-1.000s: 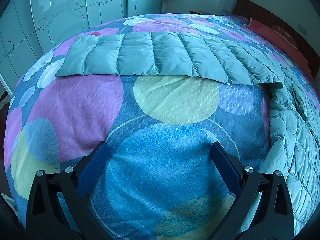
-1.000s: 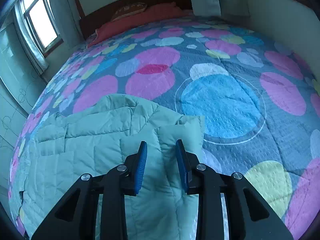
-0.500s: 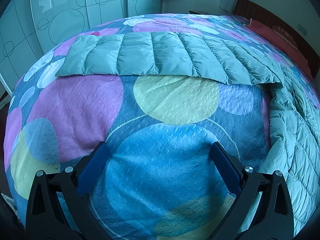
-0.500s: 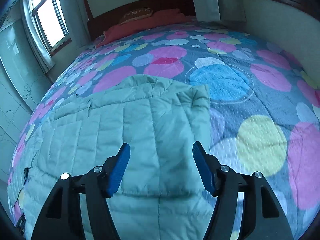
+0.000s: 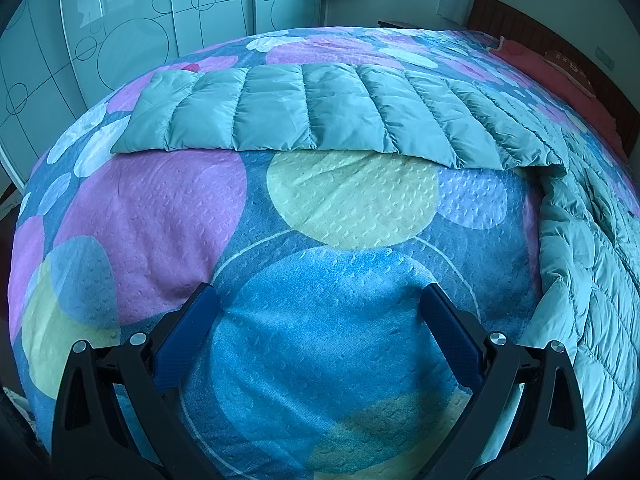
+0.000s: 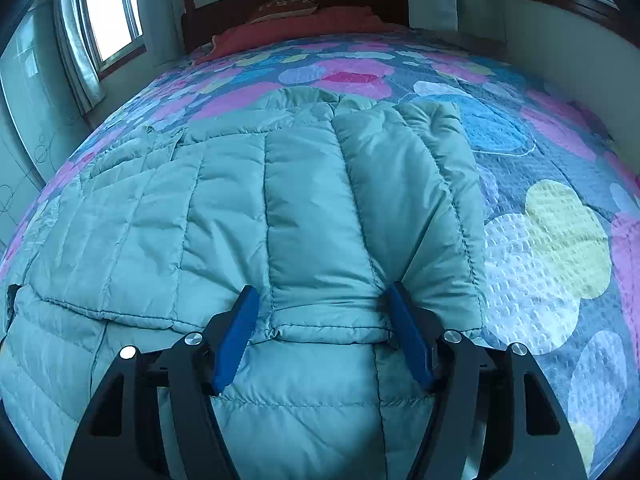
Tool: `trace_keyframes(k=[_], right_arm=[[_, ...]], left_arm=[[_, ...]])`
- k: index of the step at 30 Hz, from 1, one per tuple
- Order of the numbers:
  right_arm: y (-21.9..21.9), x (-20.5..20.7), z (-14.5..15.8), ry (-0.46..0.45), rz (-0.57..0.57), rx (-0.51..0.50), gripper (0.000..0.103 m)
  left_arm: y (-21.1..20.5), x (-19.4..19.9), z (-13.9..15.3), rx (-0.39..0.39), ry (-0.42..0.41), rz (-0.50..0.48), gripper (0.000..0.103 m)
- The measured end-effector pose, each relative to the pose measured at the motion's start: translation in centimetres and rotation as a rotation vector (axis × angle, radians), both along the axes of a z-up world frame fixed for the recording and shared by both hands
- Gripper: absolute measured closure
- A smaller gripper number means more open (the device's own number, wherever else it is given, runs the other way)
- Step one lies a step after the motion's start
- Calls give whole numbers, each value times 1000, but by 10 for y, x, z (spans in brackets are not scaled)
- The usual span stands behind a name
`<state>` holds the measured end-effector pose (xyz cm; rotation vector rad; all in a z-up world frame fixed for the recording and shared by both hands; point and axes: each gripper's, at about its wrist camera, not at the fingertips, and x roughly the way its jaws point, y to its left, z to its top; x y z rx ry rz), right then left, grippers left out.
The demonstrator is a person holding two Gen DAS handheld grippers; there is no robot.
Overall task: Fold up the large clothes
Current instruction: 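Grasp the jacket sleeve cuff with the left tool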
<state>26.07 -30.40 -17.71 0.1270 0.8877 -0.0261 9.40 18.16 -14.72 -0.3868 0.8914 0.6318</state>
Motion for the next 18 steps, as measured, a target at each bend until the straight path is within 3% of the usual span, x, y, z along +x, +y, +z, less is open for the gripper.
trace_keyframes(k=[8, 15, 18], right_arm=[[4, -3, -1, -18, 25, -3, 25], [5, -3, -2, -20, 42, 5, 19], [5, -3, -2, -18, 42, 5, 19]], left_arm=[[6, -6, 4, -55, -47, -4, 2], [53, -25, 12, -246, -272, -2, 2], [79, -26, 14, -281, -318, 45, 2]])
